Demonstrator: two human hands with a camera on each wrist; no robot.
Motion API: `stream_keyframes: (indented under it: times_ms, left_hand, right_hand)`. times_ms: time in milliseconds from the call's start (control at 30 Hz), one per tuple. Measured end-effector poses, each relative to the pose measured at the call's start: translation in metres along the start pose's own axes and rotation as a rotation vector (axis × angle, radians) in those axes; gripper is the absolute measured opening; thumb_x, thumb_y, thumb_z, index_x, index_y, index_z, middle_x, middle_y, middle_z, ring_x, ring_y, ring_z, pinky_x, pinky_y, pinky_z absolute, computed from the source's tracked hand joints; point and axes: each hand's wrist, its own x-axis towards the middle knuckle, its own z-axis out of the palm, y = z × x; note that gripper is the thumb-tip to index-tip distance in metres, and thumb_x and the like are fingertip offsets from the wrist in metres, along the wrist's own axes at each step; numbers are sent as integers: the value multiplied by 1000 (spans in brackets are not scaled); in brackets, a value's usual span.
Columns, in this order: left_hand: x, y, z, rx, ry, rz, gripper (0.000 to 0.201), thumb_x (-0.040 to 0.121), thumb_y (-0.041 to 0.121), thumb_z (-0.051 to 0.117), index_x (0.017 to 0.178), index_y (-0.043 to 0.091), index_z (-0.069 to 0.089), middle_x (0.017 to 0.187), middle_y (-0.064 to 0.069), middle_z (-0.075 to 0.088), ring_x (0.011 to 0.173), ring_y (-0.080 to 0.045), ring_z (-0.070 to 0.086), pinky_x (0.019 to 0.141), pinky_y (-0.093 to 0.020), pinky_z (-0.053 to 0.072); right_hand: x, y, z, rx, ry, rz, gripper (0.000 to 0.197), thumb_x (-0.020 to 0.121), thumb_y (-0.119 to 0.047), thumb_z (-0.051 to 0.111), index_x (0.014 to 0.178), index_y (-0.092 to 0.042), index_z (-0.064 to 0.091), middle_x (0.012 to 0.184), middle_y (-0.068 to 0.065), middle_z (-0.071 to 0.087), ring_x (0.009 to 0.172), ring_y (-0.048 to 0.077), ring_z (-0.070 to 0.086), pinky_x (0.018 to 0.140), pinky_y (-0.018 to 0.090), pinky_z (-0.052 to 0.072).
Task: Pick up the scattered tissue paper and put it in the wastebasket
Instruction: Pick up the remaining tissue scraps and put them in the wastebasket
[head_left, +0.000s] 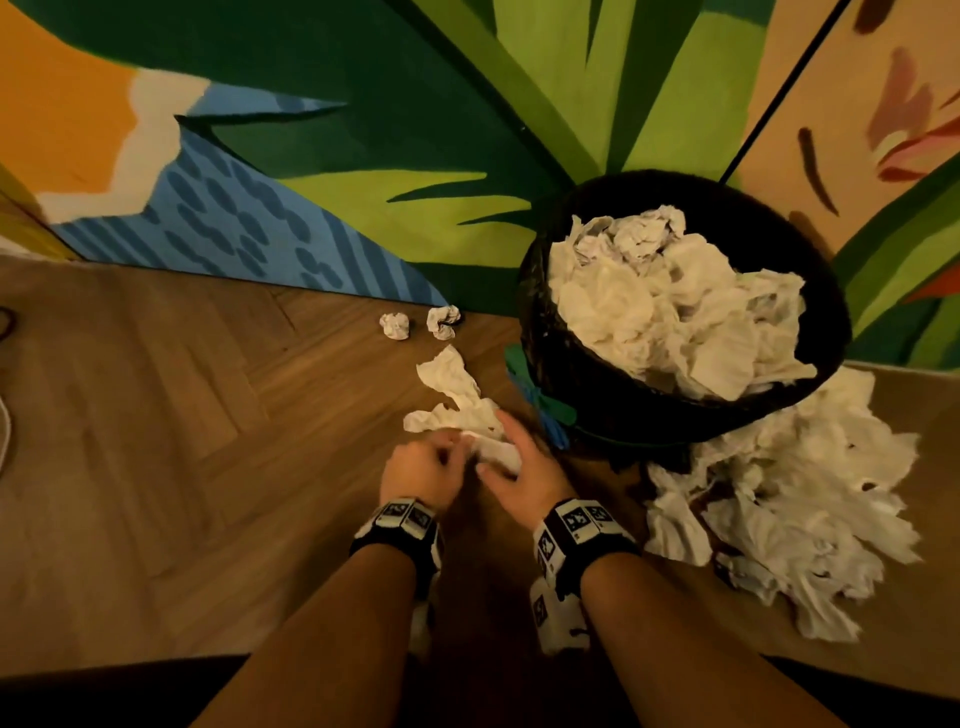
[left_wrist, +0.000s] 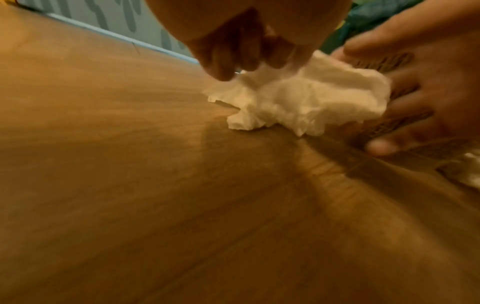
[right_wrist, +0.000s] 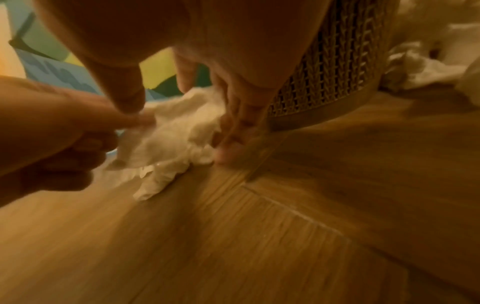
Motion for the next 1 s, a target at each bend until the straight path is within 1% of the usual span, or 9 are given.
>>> stream_keyframes:
  times_ms: [167, 233, 300, 400, 500, 567, 700, 800, 1000]
  left_hand:
    - [-11, 0, 7, -203, -15, 2, 53, 97, 60, 40, 82, 20, 72, 62, -1, 67, 57, -18, 63, 61, -37, 55]
    - [-7, -8, 8, -149, 57, -13, 37, 98, 53, 43, 109, 29, 69, 98, -1, 72, 77, -15, 67, 75, -35, 57]
    - [-2, -11, 8, -73, -68, 44, 42, 95, 43, 53, 137, 38, 50, 148, 2, 42, 114, -19, 60, 98, -35, 51]
    - [6, -8, 16, 90, -339, 35, 56, 91, 31, 62, 143, 40, 43, 161, 5, 15, 134, -26, 46, 110, -37, 41]
    - [4, -7, 26, 86, -324, -24, 28, 91, 25, 63, 119, 29, 62, 141, -4, 48, 115, -22, 58, 102, -34, 47]
    - [-2, -11, 31, -31, -277, -32, 17, 91, 25, 64, 104, 32, 56, 112, 2, 61, 95, -16, 61, 87, -33, 52]
    - [-13, -17, 27, -177, -218, -48, 24, 91, 32, 64, 100, 42, 44, 92, 17, 56, 80, -5, 59, 63, -20, 45]
    - [-15, -23, 16, -248, -172, -69, 31, 90, 17, 60, 95, 44, 46, 87, 10, 65, 71, -6, 64, 53, -17, 46]
    - [-20, -39, -1, -349, 13, -247, 32, 90, 1, 50, 87, 33, 53, 90, 1, 65, 68, -13, 68, 51, -22, 51]
  right_hand:
    - [-4, 3, 3, 73, 35, -52, 33, 100, -14, 44, 105, -35, 69, 106, -3, 69, 95, 13, 62, 82, 23, 46]
    - [-6, 8, -1, 145, 117, 38, 33, 98, -13, 44, 77, -27, 65, 80, -4, 65, 73, 14, 58, 67, 28, 48]
    - [-8, 13, -6, 194, 136, 102, 29, 95, -20, 48, 67, -19, 55, 67, -5, 57, 64, 16, 54, 65, 35, 50]
    - [-12, 23, -11, 173, 124, 120, 38, 89, -20, 61, 62, -17, 35, 50, -9, 38, 47, 8, 48, 54, 26, 46]
    - [-13, 26, -13, 21, 178, 114, 31, 86, -4, 57, 66, -19, 38, 65, -1, 47, 60, 14, 53, 59, 27, 44]
    - [-13, 26, -10, -18, 201, 93, 38, 83, 7, 49, 72, -28, 50, 99, 5, 58, 93, 21, 61, 75, 25, 47]
    - [-7, 29, -1, -203, -37, 12, 69, 83, 13, 50, 126, -41, 59, 157, -8, 19, 139, 12, 33, 108, 23, 36]
    - [-1, 38, 3, -351, -172, 83, 65, 90, 5, 50, 148, -22, 40, 161, -9, 16, 142, 12, 29, 114, 23, 29]
    - [-16, 52, -1, -193, 32, 212, 36, 93, -8, 45, 100, -40, 60, 119, 6, 61, 101, 22, 58, 82, 27, 47]
